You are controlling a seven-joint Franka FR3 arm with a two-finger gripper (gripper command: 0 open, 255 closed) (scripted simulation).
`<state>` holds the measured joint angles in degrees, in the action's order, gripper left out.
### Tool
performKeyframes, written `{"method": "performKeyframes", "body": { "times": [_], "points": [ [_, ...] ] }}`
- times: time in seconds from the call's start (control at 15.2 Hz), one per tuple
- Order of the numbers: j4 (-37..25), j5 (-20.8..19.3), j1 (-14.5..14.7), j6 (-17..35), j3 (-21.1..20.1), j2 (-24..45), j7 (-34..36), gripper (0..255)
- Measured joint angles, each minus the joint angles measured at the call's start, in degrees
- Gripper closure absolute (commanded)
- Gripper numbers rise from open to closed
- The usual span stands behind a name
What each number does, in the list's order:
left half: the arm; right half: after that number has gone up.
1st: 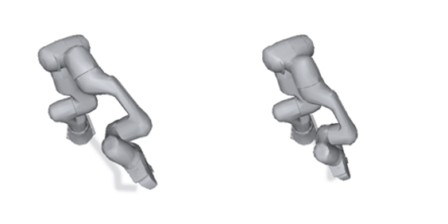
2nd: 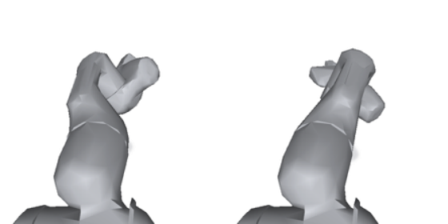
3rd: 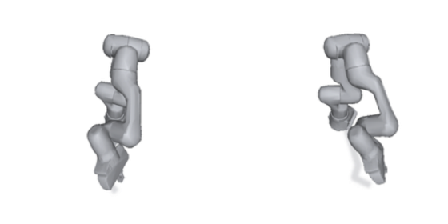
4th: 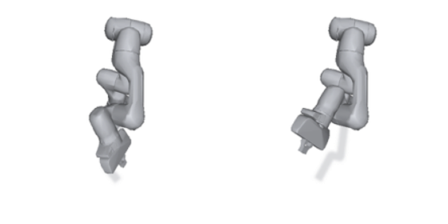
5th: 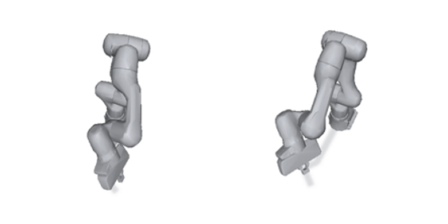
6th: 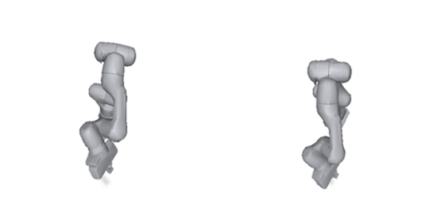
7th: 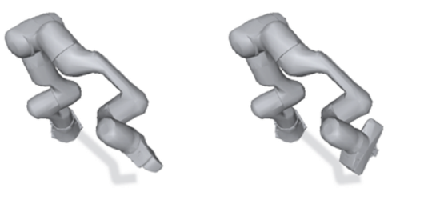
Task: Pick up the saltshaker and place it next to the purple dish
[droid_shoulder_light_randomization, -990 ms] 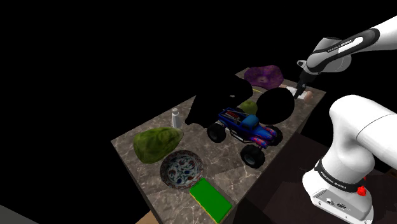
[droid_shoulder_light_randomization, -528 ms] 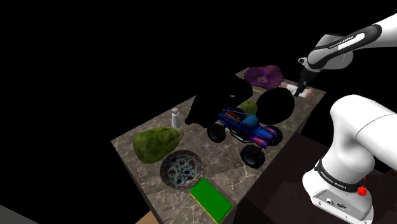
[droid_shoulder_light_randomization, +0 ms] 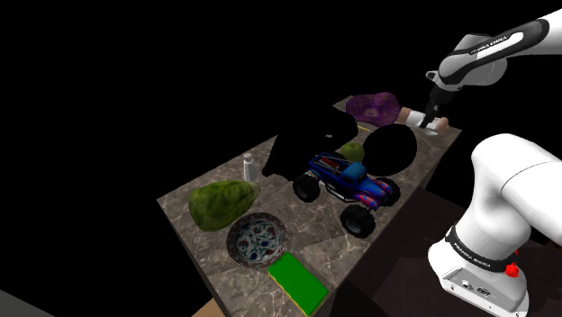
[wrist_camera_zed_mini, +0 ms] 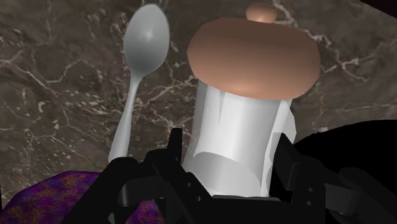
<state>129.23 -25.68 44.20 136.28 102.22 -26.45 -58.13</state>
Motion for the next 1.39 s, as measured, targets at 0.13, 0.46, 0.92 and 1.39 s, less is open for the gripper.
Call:
{"method": "performKeyframes", "body": {
  "times": [0.13,0.46,0.92,1.39],
  "points": [
    [-0.30,1.01,-1.80,-1.16,-2.19,0.55,-0.48,255],
    [-1.63,3.27,-6.48,-4.59,-7.92,1.61,-1.50,255],
    [-3.91,5.05,-11.85,-9.25,-14.57,2.02,-2.19,255],
    [-5.63,5.54,-18.30,-14.12,-22.15,1.15,-2.20,255]
  ]
}}
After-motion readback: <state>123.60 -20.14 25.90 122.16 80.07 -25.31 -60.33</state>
